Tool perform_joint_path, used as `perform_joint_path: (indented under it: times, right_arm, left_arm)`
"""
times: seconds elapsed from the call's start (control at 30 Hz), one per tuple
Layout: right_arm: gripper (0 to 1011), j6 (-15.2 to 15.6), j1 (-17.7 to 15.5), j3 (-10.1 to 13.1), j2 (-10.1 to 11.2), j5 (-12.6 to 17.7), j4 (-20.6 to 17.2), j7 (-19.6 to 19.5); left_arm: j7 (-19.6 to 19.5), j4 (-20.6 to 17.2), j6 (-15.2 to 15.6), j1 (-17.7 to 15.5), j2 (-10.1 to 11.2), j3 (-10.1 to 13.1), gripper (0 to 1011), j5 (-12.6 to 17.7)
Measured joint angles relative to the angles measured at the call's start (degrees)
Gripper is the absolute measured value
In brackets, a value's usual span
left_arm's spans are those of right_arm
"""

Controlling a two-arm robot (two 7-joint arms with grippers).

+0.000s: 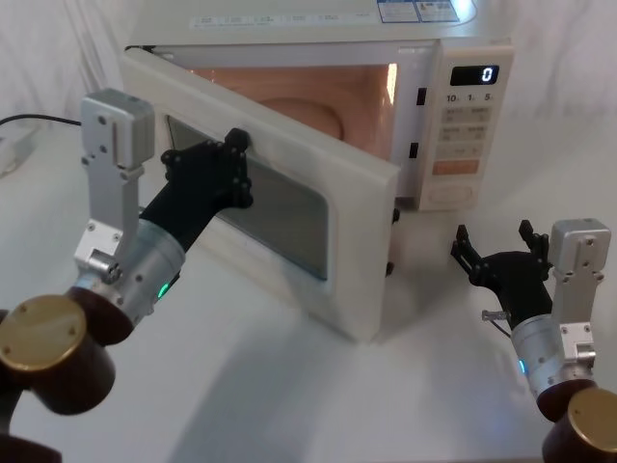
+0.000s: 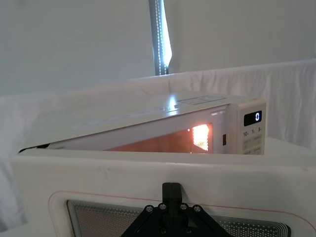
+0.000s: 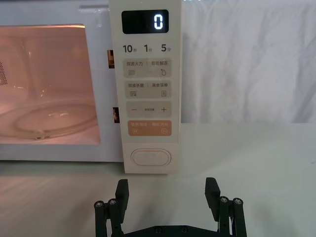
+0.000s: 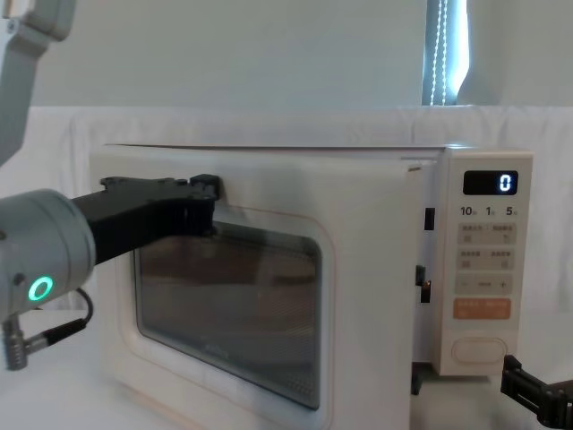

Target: Press the button to open the microwave door with one hand; close the microwave door with the other hand.

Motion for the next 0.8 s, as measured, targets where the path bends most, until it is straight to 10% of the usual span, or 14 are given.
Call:
perform_joint_path:
  times: [0.8]
  right_arm:
    - [1002, 0.0, 0.0, 0.0, 0.0, 0.0, 0.0, 0.0]
  left_arm:
    - [-0.6, 10.8, -2.0, -8.9, -4.6, 3.1, 0, 0.3]
